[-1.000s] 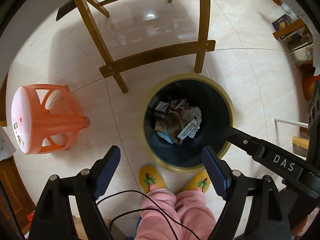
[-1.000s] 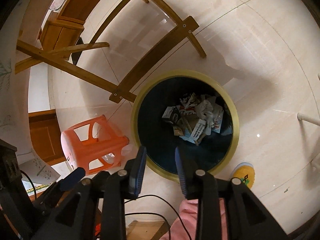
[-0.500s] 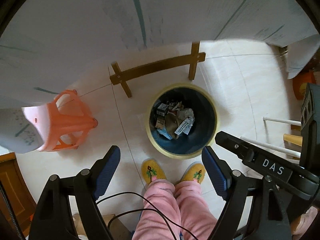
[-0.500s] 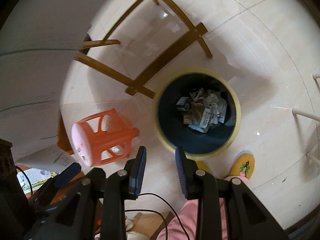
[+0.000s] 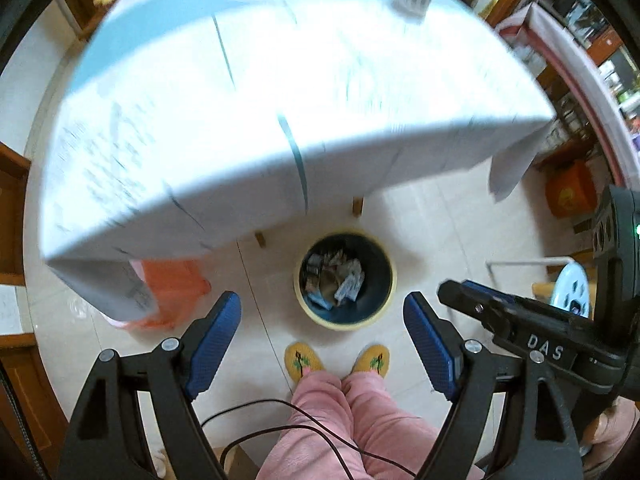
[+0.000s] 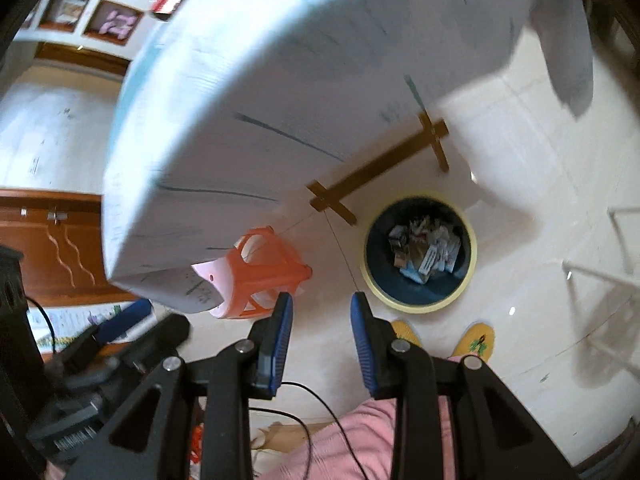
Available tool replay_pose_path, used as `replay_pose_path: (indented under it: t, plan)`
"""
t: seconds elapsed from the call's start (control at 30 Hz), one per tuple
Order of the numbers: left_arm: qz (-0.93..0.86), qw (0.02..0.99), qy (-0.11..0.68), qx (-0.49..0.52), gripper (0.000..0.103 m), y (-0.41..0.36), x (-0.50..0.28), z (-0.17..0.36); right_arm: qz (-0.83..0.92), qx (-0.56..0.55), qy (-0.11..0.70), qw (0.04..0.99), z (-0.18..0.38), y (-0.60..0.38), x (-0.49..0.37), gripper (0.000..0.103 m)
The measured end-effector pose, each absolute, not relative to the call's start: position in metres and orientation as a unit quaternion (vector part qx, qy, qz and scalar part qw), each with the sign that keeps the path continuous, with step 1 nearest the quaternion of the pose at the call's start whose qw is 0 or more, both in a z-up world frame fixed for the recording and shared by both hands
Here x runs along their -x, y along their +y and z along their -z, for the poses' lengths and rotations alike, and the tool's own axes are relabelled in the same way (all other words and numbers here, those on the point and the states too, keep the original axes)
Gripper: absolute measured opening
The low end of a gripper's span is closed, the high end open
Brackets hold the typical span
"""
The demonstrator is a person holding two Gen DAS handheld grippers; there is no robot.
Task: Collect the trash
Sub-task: 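Move both open tools back over the table toward the white paper cup, then grasp the white paper cup with the left tool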
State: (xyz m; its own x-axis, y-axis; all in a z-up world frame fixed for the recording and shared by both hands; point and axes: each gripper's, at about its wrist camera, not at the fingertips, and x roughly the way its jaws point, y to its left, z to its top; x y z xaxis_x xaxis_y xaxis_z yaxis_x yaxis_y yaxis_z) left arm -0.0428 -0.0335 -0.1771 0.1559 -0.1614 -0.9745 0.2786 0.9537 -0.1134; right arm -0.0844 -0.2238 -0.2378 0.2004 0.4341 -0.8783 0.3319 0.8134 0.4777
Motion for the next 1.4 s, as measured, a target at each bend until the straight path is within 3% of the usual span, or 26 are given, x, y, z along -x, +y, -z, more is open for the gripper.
replay_pose_path:
  t: [0.17,0.33,0.67,0.93,1.4]
  plan:
    - [0.158,0.788,0.594,-0.038,0.083,-0.020,0.033,0.115,-0.042,-0.255,0.608,0.750,0.176,-0.218,0.080,0.030]
    - [0.178,0.819,0.544,-0.038,0.090,-0.017,0.017,0.065,-0.022,-0.221,0.560,0.798,0.116,-0.220,0.071,0.030]
    - [0.233,0.849,0.468,-0.076,0.090,-0.068,-0.023,0.000,0.017,-0.191,0.488,0.851,0.044,-0.247,0.041,0.030]
    - [0.243,0.841,0.471,-0.106,0.090,-0.141,-0.079,0.018,0.018,-0.169,0.468,0.867,0.036,-0.288,-0.012,0.030]
    - [0.176,0.772,0.604,-0.087,0.090,-0.253,-0.225,0.097,-0.045,-0.177,0.521,0.834,0.084,-0.410,-0.167,0.030]
